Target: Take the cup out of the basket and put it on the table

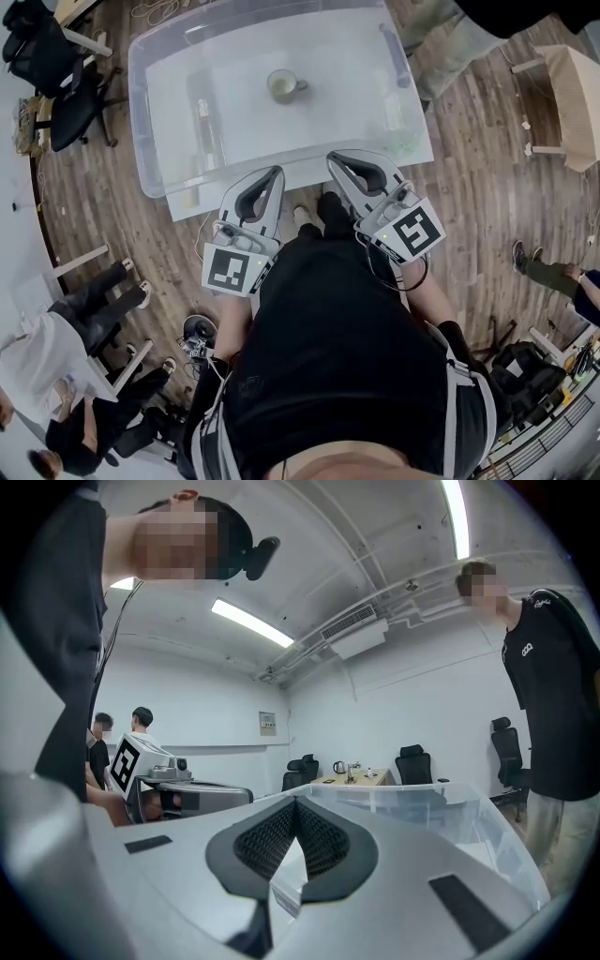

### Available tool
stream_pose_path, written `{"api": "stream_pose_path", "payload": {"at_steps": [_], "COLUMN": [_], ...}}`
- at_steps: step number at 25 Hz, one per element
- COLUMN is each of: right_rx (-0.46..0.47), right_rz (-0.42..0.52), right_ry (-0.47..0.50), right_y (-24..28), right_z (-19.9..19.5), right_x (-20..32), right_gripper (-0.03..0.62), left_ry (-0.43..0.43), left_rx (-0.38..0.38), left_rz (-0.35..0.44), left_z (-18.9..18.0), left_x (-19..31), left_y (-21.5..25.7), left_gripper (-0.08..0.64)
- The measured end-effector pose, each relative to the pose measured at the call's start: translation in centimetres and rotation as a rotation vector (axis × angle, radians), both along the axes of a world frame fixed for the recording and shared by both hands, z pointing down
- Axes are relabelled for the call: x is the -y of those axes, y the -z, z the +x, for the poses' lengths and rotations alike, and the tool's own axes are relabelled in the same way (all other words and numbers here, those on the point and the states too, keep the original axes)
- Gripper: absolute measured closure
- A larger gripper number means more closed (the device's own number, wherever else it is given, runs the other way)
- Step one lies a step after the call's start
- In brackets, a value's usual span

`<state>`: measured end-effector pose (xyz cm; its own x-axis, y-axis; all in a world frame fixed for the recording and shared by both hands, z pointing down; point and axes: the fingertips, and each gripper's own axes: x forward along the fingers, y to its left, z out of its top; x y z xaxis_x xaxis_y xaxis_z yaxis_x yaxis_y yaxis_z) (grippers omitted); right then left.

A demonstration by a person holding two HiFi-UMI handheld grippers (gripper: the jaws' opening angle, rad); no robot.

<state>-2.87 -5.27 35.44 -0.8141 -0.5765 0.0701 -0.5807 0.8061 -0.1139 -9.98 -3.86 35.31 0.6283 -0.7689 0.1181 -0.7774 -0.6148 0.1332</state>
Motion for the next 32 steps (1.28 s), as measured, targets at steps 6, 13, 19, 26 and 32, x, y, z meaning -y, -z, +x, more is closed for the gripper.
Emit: {"api": "stream_pose_path", "payload": {"at_steps": [6, 13, 19, 26, 32], "right_rx": [0.007, 0.013, 0.047, 0.029, 0.019], "right_rz": [0.005, -0.003, -0.016, -0.010, -0.006], "right_ry": [0.046, 0.090, 0.127, 0.133, 0.110], "right_y": [0.1, -0.4, -0.4, -0.8, -0.4], "right_z": [1.1, 2.9, 3.7, 3.3, 1.9], "right_x": [3.5, 7.3, 8.6, 9.7, 10.5], "right_gripper": [0.575, 0.575, 0.575, 0.575, 0.575], "left_ry": [0.041, 0.088, 0.128, 0.131, 0.101], "left_rx": [0.011, 0.016, 0.027, 0.039, 0.038], "left_rz": [0.006, 0.005, 0.002, 0.006, -0.008], "left_z": [1.3, 3.3, 4.4, 4.0, 2.8], "left_x": [3.5, 7.3, 9.2, 9.8, 10.0], "left_y": [0.2, 0.2, 0.0, 0.2, 0.1], "left_gripper": [0.541, 0.541, 0.541, 0.541, 0.541]}}
